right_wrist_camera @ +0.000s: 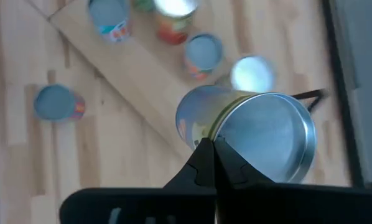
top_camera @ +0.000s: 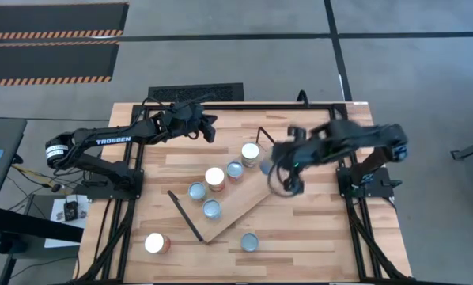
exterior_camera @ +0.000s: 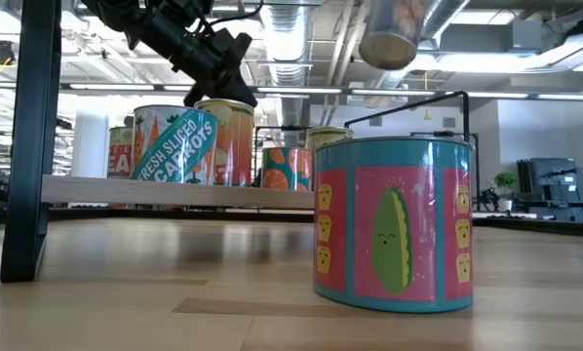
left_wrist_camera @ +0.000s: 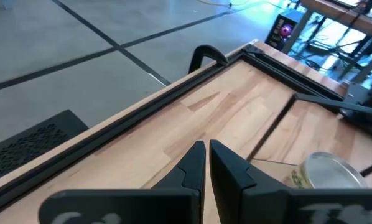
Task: Pick and place cans onto a shelf
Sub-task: Put the canned peaches on the shelf aligned with the other canned peaches
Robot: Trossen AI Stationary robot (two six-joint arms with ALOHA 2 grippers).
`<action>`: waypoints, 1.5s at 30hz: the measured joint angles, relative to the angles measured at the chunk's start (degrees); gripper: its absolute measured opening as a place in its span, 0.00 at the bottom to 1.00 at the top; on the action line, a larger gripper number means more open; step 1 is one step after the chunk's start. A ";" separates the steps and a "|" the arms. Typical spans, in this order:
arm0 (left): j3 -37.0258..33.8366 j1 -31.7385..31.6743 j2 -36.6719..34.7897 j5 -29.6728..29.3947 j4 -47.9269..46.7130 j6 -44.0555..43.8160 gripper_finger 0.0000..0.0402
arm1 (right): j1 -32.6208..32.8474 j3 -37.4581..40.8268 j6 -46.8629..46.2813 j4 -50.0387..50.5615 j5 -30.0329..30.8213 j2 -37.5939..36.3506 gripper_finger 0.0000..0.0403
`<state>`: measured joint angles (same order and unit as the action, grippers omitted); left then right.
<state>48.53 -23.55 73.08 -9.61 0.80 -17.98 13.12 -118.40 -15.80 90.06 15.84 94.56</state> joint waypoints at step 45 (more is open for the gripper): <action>0.00 0.00 0.00 1.97 -0.55 1.90 0.02 | -4.05 31.92 -1.70 -26.16 -1.46 4.12 0.08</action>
<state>48.53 -23.55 73.08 -7.64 0.25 -16.08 9.07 -86.48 -17.50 63.90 14.38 98.67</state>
